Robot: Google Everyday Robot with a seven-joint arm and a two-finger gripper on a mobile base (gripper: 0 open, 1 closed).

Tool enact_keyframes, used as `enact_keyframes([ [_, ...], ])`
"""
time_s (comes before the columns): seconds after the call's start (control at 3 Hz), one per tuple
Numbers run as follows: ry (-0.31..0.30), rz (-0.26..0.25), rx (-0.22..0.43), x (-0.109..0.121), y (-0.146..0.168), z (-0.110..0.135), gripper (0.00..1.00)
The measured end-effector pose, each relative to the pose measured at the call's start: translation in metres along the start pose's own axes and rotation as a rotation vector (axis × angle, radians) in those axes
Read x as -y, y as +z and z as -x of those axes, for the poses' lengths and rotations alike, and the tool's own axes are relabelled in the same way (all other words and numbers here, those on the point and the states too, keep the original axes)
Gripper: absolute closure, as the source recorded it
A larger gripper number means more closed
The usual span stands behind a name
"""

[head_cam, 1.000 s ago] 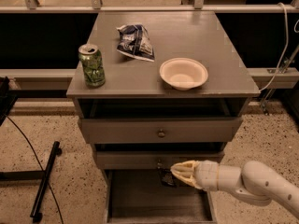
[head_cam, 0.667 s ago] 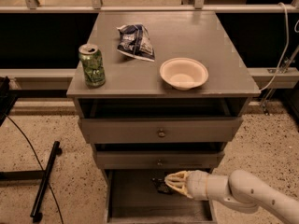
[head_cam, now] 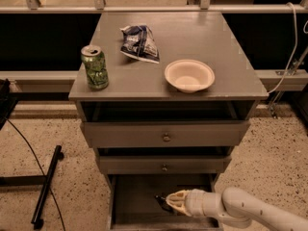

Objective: Place rxbar chocolate into bottom drawer

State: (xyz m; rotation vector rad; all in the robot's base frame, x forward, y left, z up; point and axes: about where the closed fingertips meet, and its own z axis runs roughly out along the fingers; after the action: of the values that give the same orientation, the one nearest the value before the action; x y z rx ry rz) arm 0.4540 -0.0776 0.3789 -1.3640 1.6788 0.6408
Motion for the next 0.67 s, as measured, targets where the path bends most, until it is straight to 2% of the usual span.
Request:
enact_keyframes([
  [0.33, 0.092, 0.039, -0.009, -0.007, 0.025, -0.04, 1.0],
  [0.67, 0.178, 0.078, -0.006, -0.01, 0.046, -0.068, 1.0],
])
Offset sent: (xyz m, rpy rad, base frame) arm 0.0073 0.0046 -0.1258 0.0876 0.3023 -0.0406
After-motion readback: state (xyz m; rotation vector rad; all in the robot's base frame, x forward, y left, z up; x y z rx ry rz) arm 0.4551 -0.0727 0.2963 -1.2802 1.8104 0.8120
